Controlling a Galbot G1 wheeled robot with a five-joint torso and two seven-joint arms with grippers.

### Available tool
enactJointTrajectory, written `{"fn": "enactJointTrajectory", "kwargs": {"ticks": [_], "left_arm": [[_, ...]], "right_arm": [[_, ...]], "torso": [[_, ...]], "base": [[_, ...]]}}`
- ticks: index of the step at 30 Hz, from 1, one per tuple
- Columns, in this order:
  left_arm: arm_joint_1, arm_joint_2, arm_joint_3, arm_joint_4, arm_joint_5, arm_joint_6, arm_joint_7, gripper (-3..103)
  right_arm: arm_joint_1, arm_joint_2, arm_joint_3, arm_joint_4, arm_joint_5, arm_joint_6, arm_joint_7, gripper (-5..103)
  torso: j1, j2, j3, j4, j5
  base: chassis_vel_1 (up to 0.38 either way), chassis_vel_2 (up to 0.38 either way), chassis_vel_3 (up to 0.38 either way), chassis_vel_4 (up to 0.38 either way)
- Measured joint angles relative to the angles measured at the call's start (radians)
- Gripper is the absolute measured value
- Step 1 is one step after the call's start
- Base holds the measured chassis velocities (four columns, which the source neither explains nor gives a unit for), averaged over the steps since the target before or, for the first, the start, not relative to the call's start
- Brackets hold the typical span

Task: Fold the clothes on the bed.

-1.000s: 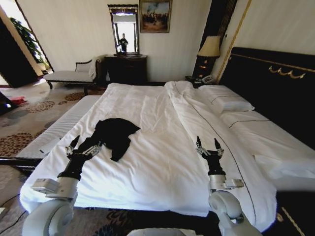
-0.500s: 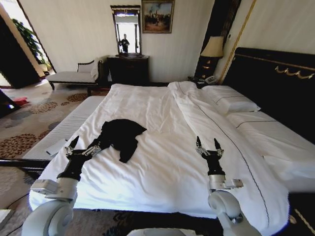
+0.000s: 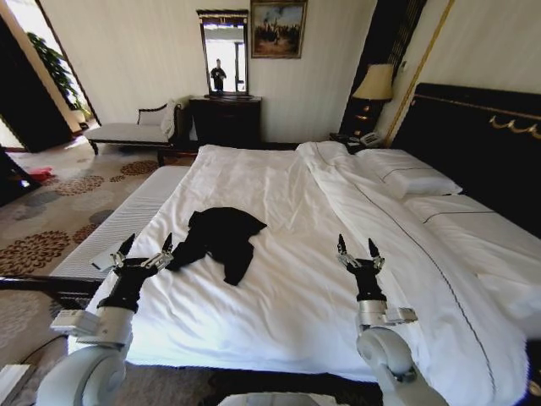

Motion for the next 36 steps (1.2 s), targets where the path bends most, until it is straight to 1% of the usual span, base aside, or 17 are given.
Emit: {"fn": "enactJointTrajectory", "kwargs": {"ticks": [12, 23, 27, 36], "left_arm": [[0.008, -0.003, -0.001, -0.003, 0.005, -0.002, 0.0, 100], [0.01, -0.005, 0.002, 0.007, 0.01, -0.004, 0.0, 100], [0.009, -0.005, 0.002, 0.013, 0.012, -0.005, -0.001, 100], [0.002, -0.008, 0.006, 0.025, 0.016, -0.008, -0.001, 100]], "right_arm": [[-0.005, 0.0, -0.003, 0.007, -0.002, 0.002, -0.005, 100], [-0.005, 0.001, -0.01, 0.003, -0.006, 0.004, -0.01, 100], [-0.004, 0.003, -0.013, -0.001, -0.007, 0.004, -0.009, 100], [0.004, 0.005, -0.019, -0.013, -0.007, 0.009, -0.006, 100]], "torso": [[0.0, 0.0, 0.0, 0.0, -0.0001], [0.0, 0.0, 0.0, 0.0001, 0.0001], [0.0, 0.0, 0.0, 0.0002, -0.0005], [0.0, 0.0, 0.0, 0.0, 0.0002]], "base": [[0.026, 0.189, -0.031, -0.199], [0.075, 0.132, -0.076, -0.132], [0.029, 0.04, -0.038, -0.028], [0.014, 0.007, -0.007, -0.005]]}}
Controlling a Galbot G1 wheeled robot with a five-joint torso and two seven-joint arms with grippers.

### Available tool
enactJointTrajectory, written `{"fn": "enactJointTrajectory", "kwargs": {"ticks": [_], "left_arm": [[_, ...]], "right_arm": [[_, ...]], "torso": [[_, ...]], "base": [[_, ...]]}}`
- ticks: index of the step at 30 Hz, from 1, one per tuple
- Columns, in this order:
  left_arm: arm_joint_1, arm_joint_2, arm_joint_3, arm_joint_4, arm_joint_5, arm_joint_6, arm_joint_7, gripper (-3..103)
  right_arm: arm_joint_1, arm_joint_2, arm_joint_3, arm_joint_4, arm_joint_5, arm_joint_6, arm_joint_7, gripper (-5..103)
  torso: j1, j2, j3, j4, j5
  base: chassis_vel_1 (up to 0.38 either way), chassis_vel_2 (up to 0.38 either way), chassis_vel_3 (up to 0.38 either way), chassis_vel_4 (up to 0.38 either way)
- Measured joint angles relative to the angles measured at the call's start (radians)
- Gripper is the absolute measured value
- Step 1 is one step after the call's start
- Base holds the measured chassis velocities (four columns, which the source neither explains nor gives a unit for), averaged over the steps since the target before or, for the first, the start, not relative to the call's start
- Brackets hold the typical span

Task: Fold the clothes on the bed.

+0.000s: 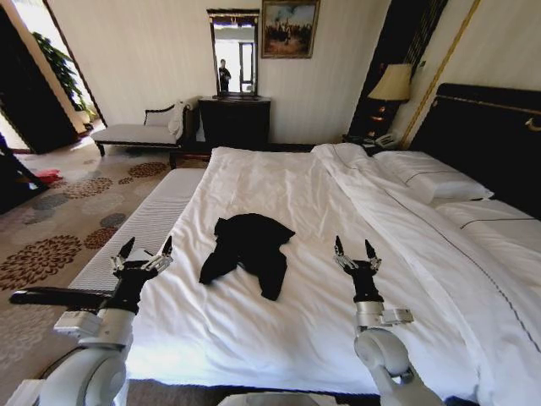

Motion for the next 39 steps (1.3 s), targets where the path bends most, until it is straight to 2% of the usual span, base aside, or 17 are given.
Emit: {"fn": "enactJointTrajectory", "kwargs": {"ticks": [20, 39], "left_arm": [[0.0, 0.0, -0.002, -0.002, 0.003, -0.001, -0.001, 100], [0.01, -0.001, -0.009, -0.01, 0.003, -0.002, -0.011, 100]], "right_arm": [[-0.001, 0.01, 0.0, -0.005, -0.019, -0.001, 0.0, 100], [-0.011, 0.016, -0.028, 0.03, -0.004, 0.028, 0.0, 100]], "torso": [[0.0, 0.0, 0.0, 0.0001, -0.0003], [0.0, 0.0, 0.0, 0.0001, -0.0002]], "base": [[0.0, 0.0, 0.0, 0.0], [0.0, 0.0, 0.0, 0.0]]}}
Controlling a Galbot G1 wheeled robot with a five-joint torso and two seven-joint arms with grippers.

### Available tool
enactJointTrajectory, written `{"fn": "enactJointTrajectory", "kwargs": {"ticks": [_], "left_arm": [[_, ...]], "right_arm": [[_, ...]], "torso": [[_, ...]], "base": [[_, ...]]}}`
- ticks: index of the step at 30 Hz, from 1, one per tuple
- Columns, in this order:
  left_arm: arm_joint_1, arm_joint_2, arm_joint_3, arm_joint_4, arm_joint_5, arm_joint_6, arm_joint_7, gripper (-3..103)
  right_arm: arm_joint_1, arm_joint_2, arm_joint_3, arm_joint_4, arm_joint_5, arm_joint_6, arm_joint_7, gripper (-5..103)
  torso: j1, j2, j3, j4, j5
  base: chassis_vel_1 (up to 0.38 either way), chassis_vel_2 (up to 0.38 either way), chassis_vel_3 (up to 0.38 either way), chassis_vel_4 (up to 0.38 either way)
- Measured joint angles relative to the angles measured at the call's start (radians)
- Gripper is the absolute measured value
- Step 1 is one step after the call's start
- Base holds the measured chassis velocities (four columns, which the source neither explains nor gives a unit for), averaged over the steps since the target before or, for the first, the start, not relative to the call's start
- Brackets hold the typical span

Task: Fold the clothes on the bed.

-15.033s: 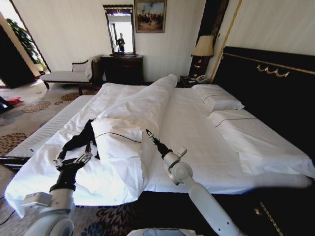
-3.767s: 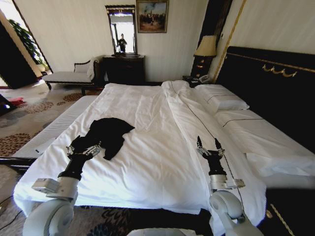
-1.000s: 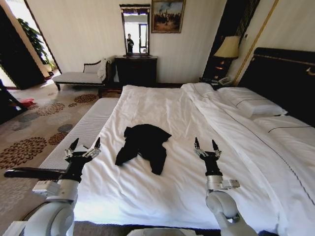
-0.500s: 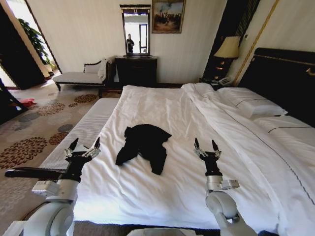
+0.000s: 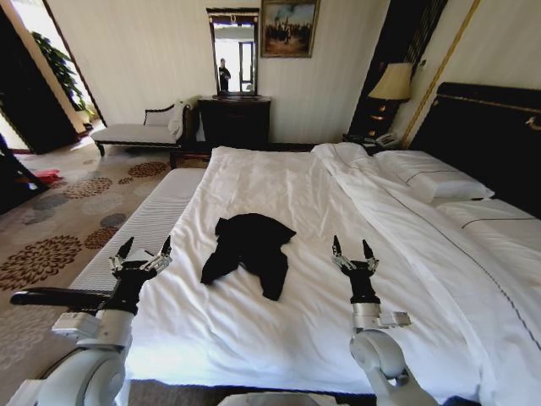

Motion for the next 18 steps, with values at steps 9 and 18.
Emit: {"fn": "enactJointTrajectory", "kwargs": {"ticks": [9, 18], "left_arm": [[-0.035, 0.074, -0.05, -0.039, -0.093, 0.069, -0.074, 100], [-0.044, 0.118, -0.083, -0.053, -0.138, 0.154, -0.113, 100]], "right_arm": [[-0.047, -0.174, -0.059, 0.128, -0.103, -0.177, 0.101, 100], [0.052, -0.412, -0.115, 0.152, 0.128, -0.358, 0.173, 100]], "torso": [[0.0, 0.0, 0.0, 0.0, -0.0001], [0.0, 0.0, 0.0, 0.0, 0.0002]], "base": [[0.0, 0.0, 0.0, 0.0], [0.0, 0.0, 0.0, 0.0]]}}
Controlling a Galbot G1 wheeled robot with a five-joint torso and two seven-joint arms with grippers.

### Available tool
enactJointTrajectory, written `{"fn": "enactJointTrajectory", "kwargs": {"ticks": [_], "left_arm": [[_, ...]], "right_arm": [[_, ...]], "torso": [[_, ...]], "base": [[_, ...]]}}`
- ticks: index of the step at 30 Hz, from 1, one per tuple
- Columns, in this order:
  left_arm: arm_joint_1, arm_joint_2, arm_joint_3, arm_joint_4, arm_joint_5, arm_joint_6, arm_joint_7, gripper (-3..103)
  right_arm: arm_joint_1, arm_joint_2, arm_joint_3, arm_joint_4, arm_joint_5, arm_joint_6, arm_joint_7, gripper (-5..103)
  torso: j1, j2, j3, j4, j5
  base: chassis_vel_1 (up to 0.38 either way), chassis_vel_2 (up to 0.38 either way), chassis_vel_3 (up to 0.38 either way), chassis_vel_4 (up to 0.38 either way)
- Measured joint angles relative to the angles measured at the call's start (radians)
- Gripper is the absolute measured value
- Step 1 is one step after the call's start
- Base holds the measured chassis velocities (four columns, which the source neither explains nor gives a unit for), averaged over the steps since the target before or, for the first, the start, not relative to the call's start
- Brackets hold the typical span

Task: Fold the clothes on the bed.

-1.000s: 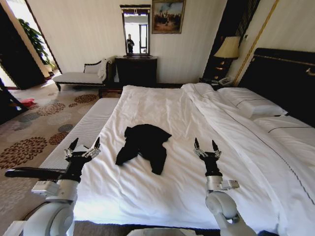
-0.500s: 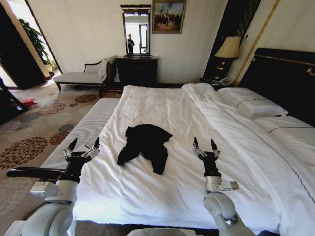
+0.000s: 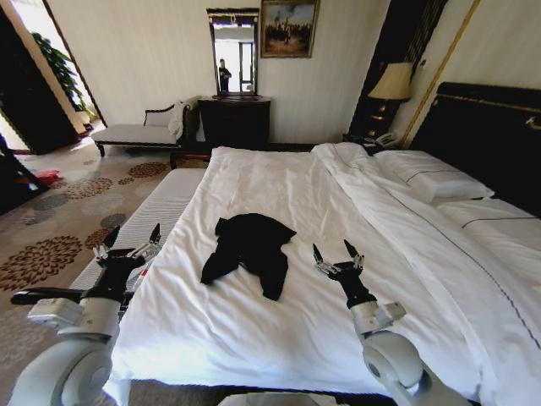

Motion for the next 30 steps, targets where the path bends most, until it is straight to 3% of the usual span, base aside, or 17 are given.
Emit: {"fn": "enactJointTrajectory", "kwargs": {"ticks": [2, 3, 7, 8, 10, 16, 19, 21, 24, 30], "left_arm": [[-0.001, 0.002, -0.01, 0.0, -0.01, 0.009, -0.002, 100], [-0.001, 0.002, -0.01, 0.0, -0.01, 0.009, -0.002, 100], [0.012, -0.01, -0.013, 0.0, -0.004, 0.013, -0.011, 100], [0.012, -0.01, -0.013, 0.0, -0.004, 0.013, -0.011, 100], [0.012, -0.015, -0.009, 0.0, 0.013, 0.013, -0.013, 100], [-0.001, -0.022, -0.005, 0.0, 0.026, 0.013, -0.014, 100], [-0.004, -0.025, -0.009, 0.0, 0.025, 0.013, -0.014, 100], [-0.005, -0.024, -0.014, 0.0, 0.02, 0.015, -0.016, 100], [-0.005, -0.02, -0.04, 0.0, -0.01, 0.023, -0.031, 100], [0.0, -0.032, -0.042, 0.001, -0.015, 0.028, -0.037, 100]], "right_arm": [[0.052, -0.042, -0.016, 0.001, 0.123, -0.046, 0.003, 100], [0.052, -0.042, -0.016, 0.001, 0.123, -0.046, 0.003, 100], [0.201, -0.121, -0.09, -0.01, 0.403, -0.152, -0.004, 100], [0.201, -0.121, -0.09, -0.01, 0.403, -0.152, -0.004, 100], [0.294, -0.147, -0.178, -0.015, 0.514, -0.207, 0.011, 100], [0.416, -0.152, -0.352, -0.042, 0.567, -0.248, 0.082, 100], [0.479, -0.114, -0.458, -0.074, 0.617, -0.266, 0.129, 100], [0.493, -0.098, -0.476, -0.078, 0.647, -0.274, 0.155, 100], [0.54, -0.034, -0.517, -0.078, 0.785, -0.337, 0.286, 100], [0.562, 0.016, -0.566, -0.093, 0.838, -0.369, 0.365, 100]], "torso": [[0.0, 0.0, 0.0, -0.0001, -0.0003], [0.0, 0.0, 0.0, -0.0001, -0.0003], [0.0, 0.0, 0.0, 0.0, -0.0003], [0.0, 0.0, 0.0, 0.0, -0.0003], [0.0, 0.0, 0.0, 0.0, -0.0001], [0.0, 0.0, 0.0, -0.0001, -0.0004], [0.0, 0.0, 0.0, -0.0001, -0.0002], [0.0, 0.0, 0.0, -0.0001, -0.0002], [0.0, 0.0, 0.0, 0.0001, -0.0003], [0.0, 0.0, 0.0, 0.0, -0.0004]], "base": [[0.0, 0.0, 0.0, 0.0], [0.0, 0.0, 0.0, 0.0], [0.0, 0.0, 0.0, 0.0], [0.0, 0.0, 0.0, 0.0], [0.0, 0.0, 0.0, 0.0], [0.0, 0.0, 0.0, 0.0], [0.0, 0.0, 0.0, 0.0], [0.0, 0.0, 0.0, 0.0], [0.0, 0.0, 0.0, 0.0], [0.0, 0.0, 0.0, 0.0]]}}
